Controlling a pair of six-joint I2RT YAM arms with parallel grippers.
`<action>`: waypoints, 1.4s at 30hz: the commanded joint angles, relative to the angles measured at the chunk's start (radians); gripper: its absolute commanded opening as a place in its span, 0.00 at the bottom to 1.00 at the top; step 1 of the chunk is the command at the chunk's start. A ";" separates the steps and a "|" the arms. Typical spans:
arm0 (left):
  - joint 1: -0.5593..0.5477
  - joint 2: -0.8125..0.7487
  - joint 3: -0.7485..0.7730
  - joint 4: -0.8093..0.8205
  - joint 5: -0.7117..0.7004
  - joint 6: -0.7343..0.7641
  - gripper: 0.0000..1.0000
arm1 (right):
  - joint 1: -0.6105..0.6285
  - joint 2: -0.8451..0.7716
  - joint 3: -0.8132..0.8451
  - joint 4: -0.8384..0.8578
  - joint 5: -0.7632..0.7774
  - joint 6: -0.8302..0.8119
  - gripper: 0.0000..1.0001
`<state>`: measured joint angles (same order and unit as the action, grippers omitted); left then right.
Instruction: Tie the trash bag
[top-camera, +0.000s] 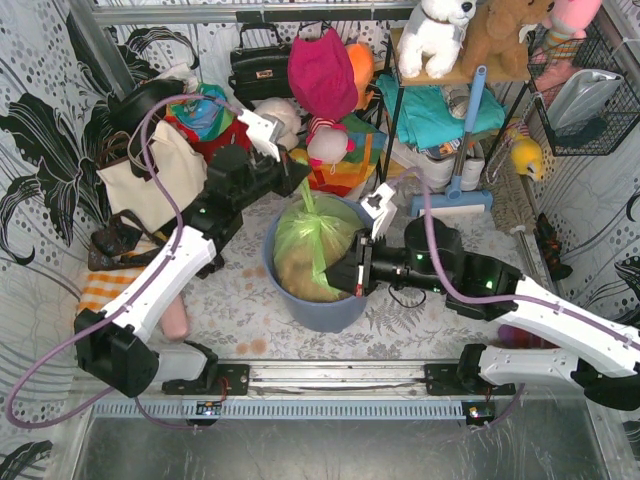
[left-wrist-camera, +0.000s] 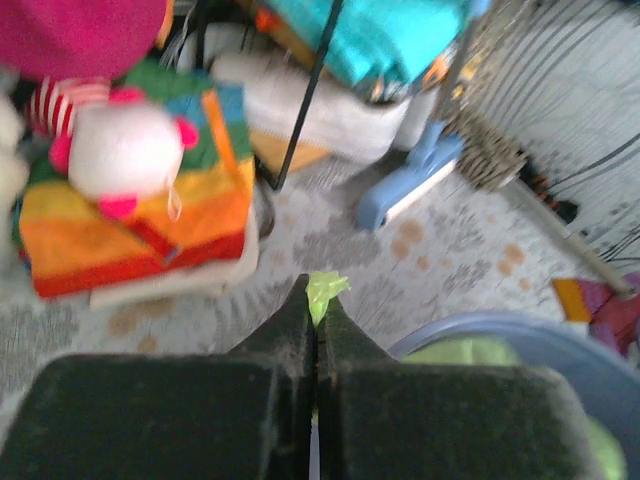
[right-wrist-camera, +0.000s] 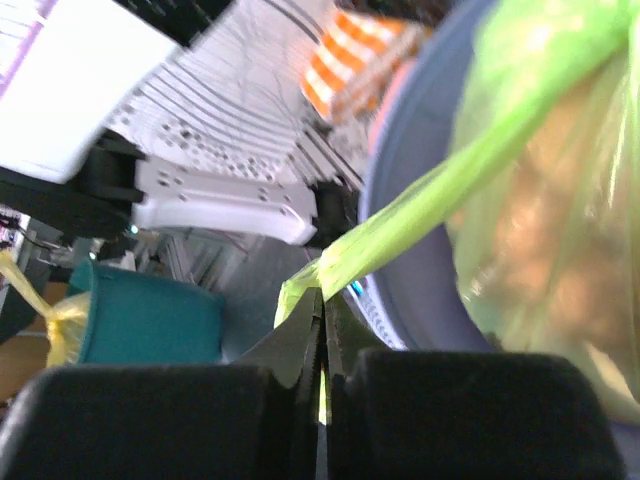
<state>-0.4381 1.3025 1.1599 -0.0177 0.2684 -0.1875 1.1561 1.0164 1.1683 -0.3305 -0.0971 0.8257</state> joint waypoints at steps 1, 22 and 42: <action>-0.009 -0.040 0.144 0.095 0.135 -0.029 0.00 | 0.005 0.003 0.128 0.120 0.091 -0.088 0.00; -0.080 -0.075 0.319 0.315 0.587 -0.350 0.00 | 0.005 0.197 0.453 0.225 0.349 -0.401 0.00; -0.080 -0.170 0.292 0.095 0.288 -0.121 0.78 | 0.005 0.157 0.450 0.139 0.396 -0.401 0.53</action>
<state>-0.5106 1.1706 1.3674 0.0998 0.6762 -0.3851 1.1572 1.1770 1.4944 -0.1852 0.2554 0.4885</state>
